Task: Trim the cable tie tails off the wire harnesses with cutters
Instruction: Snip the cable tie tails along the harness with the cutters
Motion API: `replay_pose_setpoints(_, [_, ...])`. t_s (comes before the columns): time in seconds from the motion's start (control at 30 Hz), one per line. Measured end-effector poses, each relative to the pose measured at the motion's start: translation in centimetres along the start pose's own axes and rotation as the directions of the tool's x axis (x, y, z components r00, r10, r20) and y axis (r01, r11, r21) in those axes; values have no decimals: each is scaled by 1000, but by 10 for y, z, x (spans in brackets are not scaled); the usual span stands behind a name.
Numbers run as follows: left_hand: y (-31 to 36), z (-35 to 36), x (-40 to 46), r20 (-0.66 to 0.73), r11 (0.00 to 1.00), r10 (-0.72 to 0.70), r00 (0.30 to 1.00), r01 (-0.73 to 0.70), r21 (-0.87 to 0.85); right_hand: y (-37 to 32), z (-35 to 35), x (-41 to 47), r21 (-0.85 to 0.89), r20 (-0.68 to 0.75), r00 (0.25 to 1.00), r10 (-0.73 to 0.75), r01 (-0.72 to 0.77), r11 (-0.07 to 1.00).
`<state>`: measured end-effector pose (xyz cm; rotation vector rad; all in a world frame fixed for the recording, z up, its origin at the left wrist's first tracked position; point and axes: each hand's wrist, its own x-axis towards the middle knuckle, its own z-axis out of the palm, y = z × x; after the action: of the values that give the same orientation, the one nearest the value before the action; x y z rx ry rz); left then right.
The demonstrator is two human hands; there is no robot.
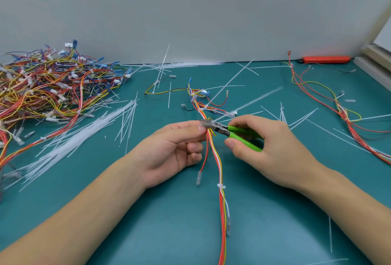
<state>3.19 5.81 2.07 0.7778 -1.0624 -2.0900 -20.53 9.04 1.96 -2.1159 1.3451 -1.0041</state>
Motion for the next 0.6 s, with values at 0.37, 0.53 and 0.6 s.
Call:
replay_pose_setpoints(0.37, [1,1,0,11,1000,2,1000,-2,7,0,-2,0,-34,-17,1000,12,-13,999])
replay_pose_setpoints(0.53, [0,1,0,4,1000,5,1000,-5,1,-1,-2,0,-29,-25,999,20,-21,999])
replay_pose_setpoints(0.6, [0,1,0,4,1000,7,1000,-7,2,-2,-2,0,-1,-22,999,34,-34,999])
